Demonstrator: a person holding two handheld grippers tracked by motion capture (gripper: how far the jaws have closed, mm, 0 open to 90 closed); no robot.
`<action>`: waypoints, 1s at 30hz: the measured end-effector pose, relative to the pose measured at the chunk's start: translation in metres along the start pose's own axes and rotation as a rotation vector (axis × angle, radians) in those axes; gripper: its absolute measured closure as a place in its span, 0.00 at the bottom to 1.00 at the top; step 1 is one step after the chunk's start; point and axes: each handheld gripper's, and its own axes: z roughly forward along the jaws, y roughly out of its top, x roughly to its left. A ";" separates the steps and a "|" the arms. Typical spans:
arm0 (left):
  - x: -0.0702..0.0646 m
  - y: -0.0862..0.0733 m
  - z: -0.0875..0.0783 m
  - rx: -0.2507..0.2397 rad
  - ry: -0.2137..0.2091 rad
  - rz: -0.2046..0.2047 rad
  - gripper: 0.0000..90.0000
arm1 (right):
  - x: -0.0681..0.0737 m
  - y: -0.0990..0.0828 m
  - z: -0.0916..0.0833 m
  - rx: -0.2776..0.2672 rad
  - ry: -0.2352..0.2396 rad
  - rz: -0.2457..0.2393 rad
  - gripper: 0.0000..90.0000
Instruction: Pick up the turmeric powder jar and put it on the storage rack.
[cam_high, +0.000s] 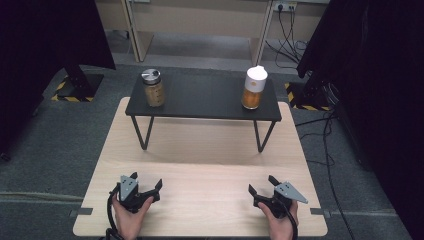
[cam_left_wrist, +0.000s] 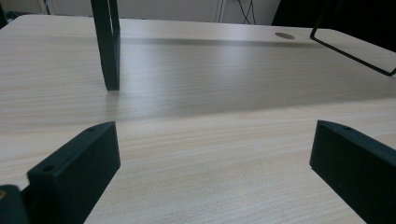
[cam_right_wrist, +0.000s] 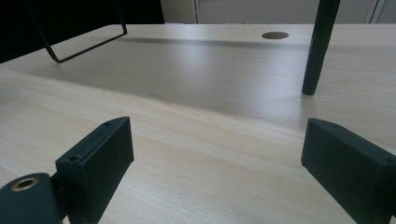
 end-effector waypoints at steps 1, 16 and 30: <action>0.000 0.000 0.000 0.000 0.000 0.000 0.01 | 0.000 -0.001 0.000 -0.005 0.001 0.001 0.10; 0.000 0.001 0.000 0.003 0.000 0.005 0.01 | -0.002 -0.006 -0.003 -0.032 0.008 0.016 0.10; 0.000 0.000 0.000 0.003 -0.001 0.007 0.01 | -0.002 -0.006 -0.003 -0.032 0.007 0.011 0.10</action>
